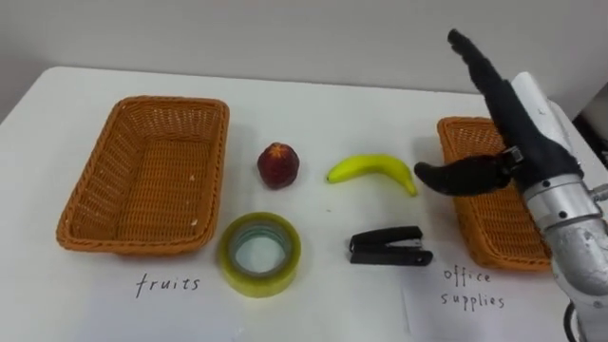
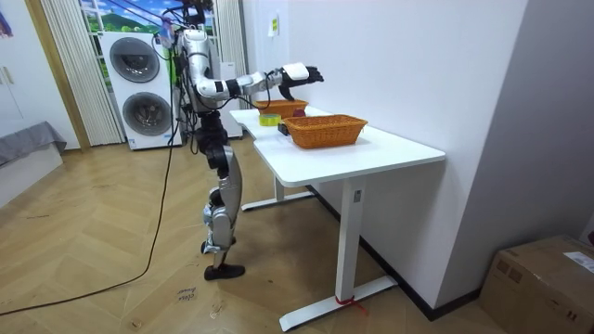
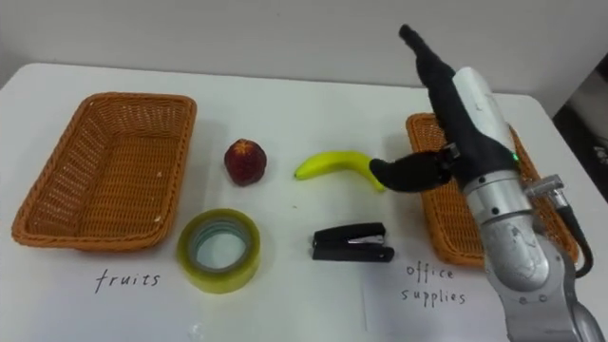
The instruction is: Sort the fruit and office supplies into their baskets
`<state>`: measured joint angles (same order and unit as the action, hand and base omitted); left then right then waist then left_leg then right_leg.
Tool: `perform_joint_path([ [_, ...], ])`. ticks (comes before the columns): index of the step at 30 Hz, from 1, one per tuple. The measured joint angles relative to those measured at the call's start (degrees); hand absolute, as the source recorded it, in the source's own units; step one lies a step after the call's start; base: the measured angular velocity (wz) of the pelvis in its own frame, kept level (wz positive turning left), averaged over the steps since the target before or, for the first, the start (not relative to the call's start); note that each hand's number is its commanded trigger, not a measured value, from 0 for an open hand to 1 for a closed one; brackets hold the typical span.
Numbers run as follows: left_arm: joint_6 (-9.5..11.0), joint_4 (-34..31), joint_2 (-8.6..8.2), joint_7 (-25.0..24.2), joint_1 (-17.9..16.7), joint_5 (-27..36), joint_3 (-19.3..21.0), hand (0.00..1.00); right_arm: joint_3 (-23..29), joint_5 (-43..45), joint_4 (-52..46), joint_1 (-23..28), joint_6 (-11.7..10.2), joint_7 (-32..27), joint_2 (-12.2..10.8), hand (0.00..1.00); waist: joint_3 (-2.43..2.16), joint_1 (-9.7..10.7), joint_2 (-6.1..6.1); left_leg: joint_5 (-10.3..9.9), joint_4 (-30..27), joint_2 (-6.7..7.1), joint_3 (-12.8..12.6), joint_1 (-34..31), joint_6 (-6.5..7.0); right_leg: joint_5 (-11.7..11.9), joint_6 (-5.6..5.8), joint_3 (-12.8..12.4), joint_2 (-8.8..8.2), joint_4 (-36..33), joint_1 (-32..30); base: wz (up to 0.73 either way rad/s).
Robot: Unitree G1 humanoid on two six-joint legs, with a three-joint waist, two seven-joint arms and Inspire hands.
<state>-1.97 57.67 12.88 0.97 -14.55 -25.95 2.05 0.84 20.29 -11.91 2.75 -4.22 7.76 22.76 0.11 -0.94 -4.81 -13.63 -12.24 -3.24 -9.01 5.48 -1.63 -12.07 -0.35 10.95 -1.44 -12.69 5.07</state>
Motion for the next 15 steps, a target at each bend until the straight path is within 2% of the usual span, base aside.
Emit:
perform_joint_path([
  [3,0.00,-0.04,0.17,-0.58,0.24,0.00,0.00,0.00,-0.01,0.24,0.00,0.01,0.13,2.07,0.00,0.00,0.15,-0.50,-0.44,0.00,-0.07,-0.02,0.01,0.01,0.00,0.00,0.00,0.01,0.01,0.05,0.02,0.00],
  [9,0.00,-0.31,0.39,-1.72,0.81,0.03,-0.01,0.00,-0.02,0.18,0.00,0.00,0.71,7.95,0.00,0.00,0.01,-1.06,-1.27,0.00,-0.56,-0.03,0.34,-0.37,0.01,0.00,0.00,0.27,-0.03,0.07,0.10,0.02],
  [13,0.00,-0.25,0.83,-1.71,1.49,0.18,-0.03,0.00,-0.53,0.51,1.23,-0.08,0.77,10.09,0.00,0.00,0.06,-1.13,-1.28,-0.01,-0.92,-0.04,0.46,-0.91,0.02,0.05,-0.06,0.24,-0.02,0.06,-0.16,0.01],
  [15,0.00,-0.19,1.41,-1.67,1.63,0.38,-0.35,0.00,-1.67,0.48,3.05,0.01,1.62,11.17,0.00,0.00,0.09,-1.08,-1.23,-0.03,-0.99,-0.08,0.51,-0.91,0.03,0.07,-0.09,0.21,0.04,0.00,-0.09,0.00],
])
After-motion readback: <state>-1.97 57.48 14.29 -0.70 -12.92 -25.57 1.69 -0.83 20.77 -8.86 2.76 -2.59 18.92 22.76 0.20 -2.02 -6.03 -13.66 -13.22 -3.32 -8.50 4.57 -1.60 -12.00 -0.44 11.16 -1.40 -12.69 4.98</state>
